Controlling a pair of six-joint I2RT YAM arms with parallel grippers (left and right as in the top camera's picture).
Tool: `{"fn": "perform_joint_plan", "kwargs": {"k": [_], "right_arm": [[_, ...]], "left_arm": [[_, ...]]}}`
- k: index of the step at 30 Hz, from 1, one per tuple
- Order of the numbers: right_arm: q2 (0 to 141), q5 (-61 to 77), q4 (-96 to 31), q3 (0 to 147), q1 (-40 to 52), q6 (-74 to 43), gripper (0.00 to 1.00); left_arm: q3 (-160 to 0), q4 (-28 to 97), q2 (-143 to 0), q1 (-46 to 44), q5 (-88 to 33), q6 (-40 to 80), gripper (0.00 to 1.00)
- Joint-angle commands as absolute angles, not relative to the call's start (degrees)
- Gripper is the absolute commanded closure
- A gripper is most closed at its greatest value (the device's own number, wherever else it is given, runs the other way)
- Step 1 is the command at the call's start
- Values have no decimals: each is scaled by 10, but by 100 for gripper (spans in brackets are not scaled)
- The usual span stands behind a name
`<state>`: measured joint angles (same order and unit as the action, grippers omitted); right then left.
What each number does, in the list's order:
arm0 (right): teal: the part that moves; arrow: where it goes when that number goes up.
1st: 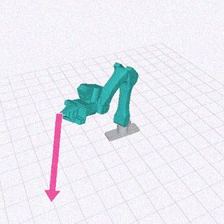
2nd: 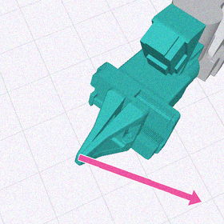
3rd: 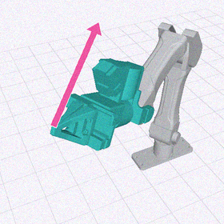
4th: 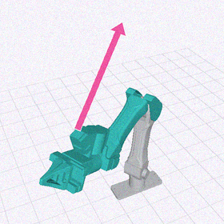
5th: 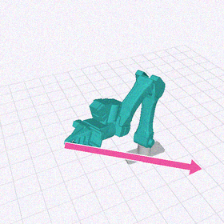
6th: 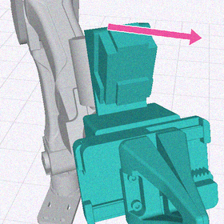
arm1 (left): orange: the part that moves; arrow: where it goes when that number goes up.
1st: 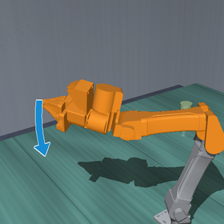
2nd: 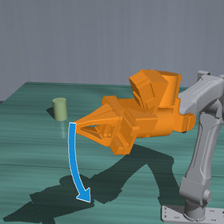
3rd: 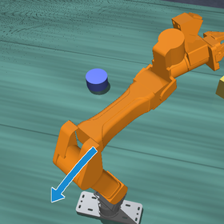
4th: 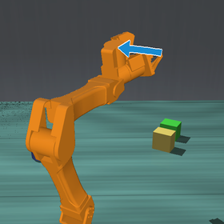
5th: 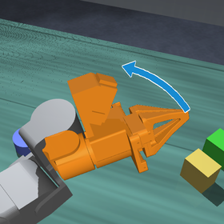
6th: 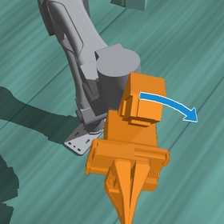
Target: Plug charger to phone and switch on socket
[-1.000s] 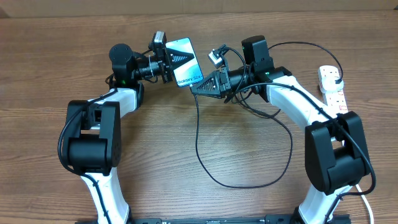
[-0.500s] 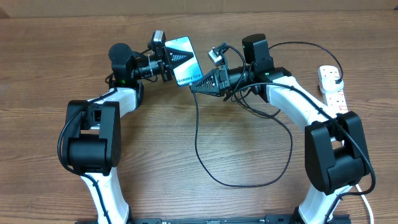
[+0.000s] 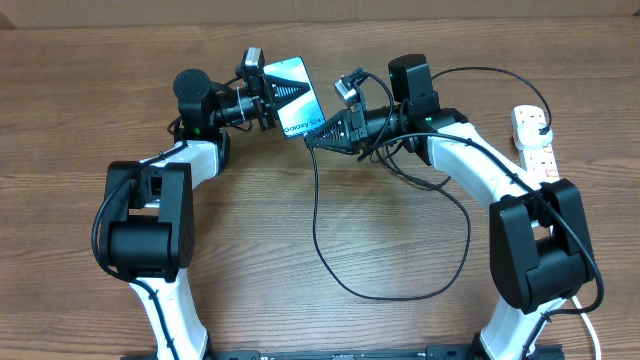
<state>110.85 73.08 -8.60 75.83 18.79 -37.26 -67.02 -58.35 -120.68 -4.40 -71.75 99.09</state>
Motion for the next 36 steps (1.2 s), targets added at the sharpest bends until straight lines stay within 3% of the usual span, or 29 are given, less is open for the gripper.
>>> {"fn": "perform_joint_plan", "kwargs": {"k": [1, 26, 36], "right_arm": [[1105, 659, -68, 765, 182, -385, 96], [1105, 648, -11, 765, 159, -448, 96], [1105, 647, -20, 765, 161, -448, 96]], "left_arm": [[-677, -593, -1206, -67, -829, 964, 96], [-677, -606, -1206, -68, -825, 1007, 96], [-677, -681, -1206, -67, -798, 1070, 96]]}}
